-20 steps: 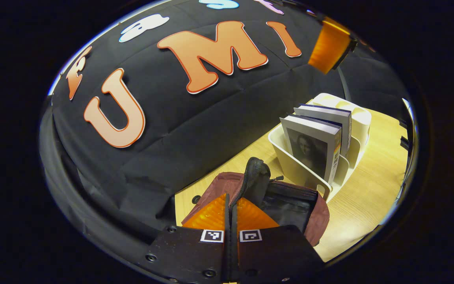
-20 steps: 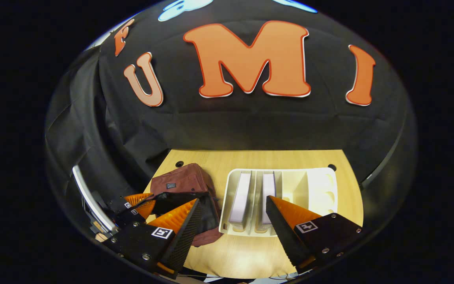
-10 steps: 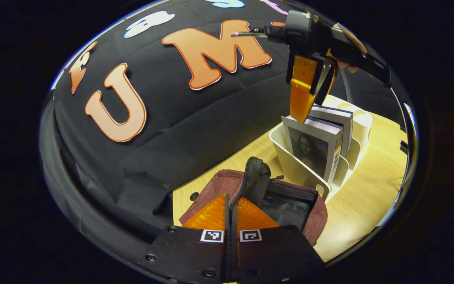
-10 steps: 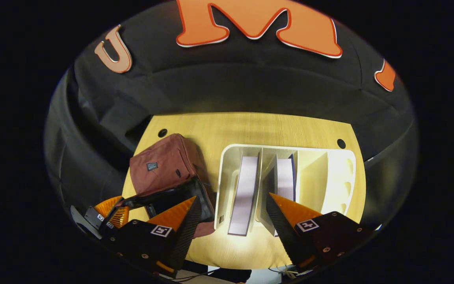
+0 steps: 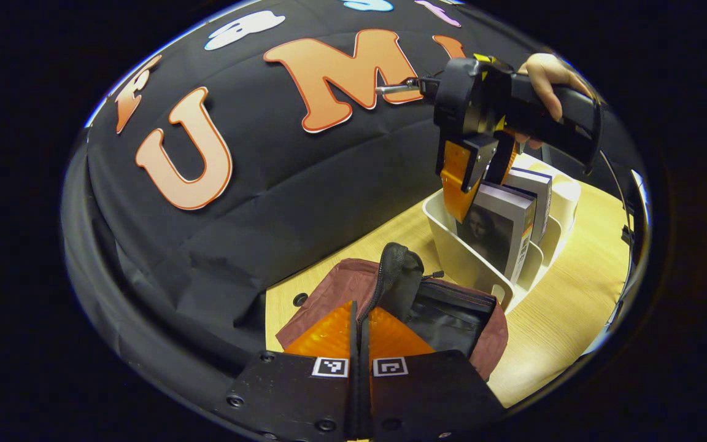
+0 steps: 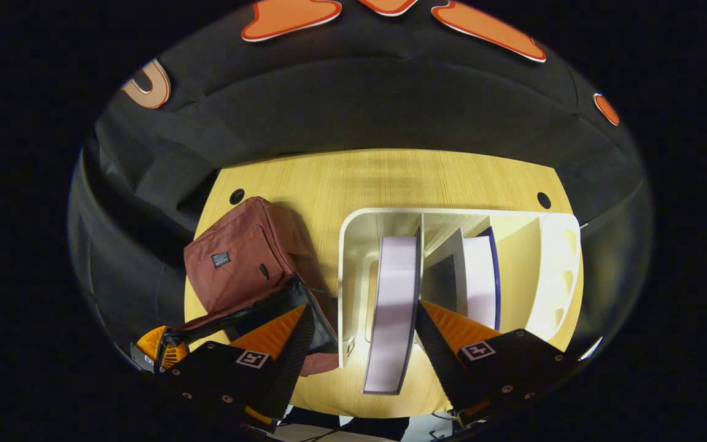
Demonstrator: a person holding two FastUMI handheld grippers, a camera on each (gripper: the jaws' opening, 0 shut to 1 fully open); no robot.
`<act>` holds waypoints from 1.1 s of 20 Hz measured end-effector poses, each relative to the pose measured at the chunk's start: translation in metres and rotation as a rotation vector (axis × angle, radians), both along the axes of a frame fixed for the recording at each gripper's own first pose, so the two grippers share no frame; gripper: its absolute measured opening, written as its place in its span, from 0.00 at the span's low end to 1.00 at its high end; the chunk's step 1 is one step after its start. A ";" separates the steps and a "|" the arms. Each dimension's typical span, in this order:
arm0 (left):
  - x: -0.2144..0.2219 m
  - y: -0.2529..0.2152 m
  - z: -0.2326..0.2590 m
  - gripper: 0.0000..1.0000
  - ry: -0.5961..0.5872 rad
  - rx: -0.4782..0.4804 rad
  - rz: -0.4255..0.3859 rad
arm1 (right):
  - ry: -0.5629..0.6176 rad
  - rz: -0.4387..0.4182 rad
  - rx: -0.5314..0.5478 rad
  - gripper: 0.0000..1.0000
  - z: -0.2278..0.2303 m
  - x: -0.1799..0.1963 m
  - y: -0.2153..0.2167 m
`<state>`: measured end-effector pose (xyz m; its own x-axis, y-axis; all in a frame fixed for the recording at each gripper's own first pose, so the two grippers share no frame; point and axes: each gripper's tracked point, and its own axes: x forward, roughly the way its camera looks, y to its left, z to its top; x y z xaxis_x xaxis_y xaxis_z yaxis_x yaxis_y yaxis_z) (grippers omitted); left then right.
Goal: Open the schoolbag, grab two books from the bookshelf and put them into the schoolbag.
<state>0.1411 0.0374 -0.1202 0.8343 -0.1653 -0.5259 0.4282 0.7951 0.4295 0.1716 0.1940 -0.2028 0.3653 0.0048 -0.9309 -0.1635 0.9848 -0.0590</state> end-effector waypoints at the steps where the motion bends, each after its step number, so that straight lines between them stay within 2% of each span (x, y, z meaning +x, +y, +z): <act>1: 0.001 0.001 0.000 0.01 -0.001 0.002 0.001 | 0.007 -0.013 -0.014 0.93 -0.007 0.001 -0.003; 2: 0.002 0.001 0.000 0.01 -0.003 0.007 0.001 | 0.016 -0.036 -0.016 0.91 -0.013 0.001 -0.005; 4: 0.002 0.002 0.001 0.01 -0.005 0.016 0.002 | 0.033 -0.067 -0.016 0.78 -0.025 0.002 -0.009; 6: 0.002 0.000 0.003 0.01 0.000 0.019 0.006 | 0.024 -0.106 -0.023 0.56 -0.032 0.005 -0.017; 7: 0.001 -0.001 0.002 0.01 0.003 0.020 0.010 | 0.027 -0.109 -0.019 0.40 -0.029 0.004 -0.016; 8: 0.000 -0.002 0.002 0.01 0.006 0.020 0.011 | 0.029 -0.111 -0.015 0.39 -0.024 0.000 -0.018; 9: 0.000 -0.003 0.003 0.01 0.007 0.020 0.009 | 0.026 -0.109 -0.009 0.28 -0.019 -0.002 -0.016; 10: 0.000 -0.005 0.004 0.01 0.008 0.019 0.004 | 0.018 -0.102 0.005 0.38 -0.013 -0.003 -0.015; 16: -0.001 -0.006 0.001 0.01 0.024 0.013 -0.019 | -0.113 -0.112 0.088 0.37 0.069 -0.019 -0.010; 22: 0.005 -0.002 -0.003 0.00 0.041 -0.020 -0.051 | -0.256 -0.129 0.227 0.37 0.157 -0.074 -0.028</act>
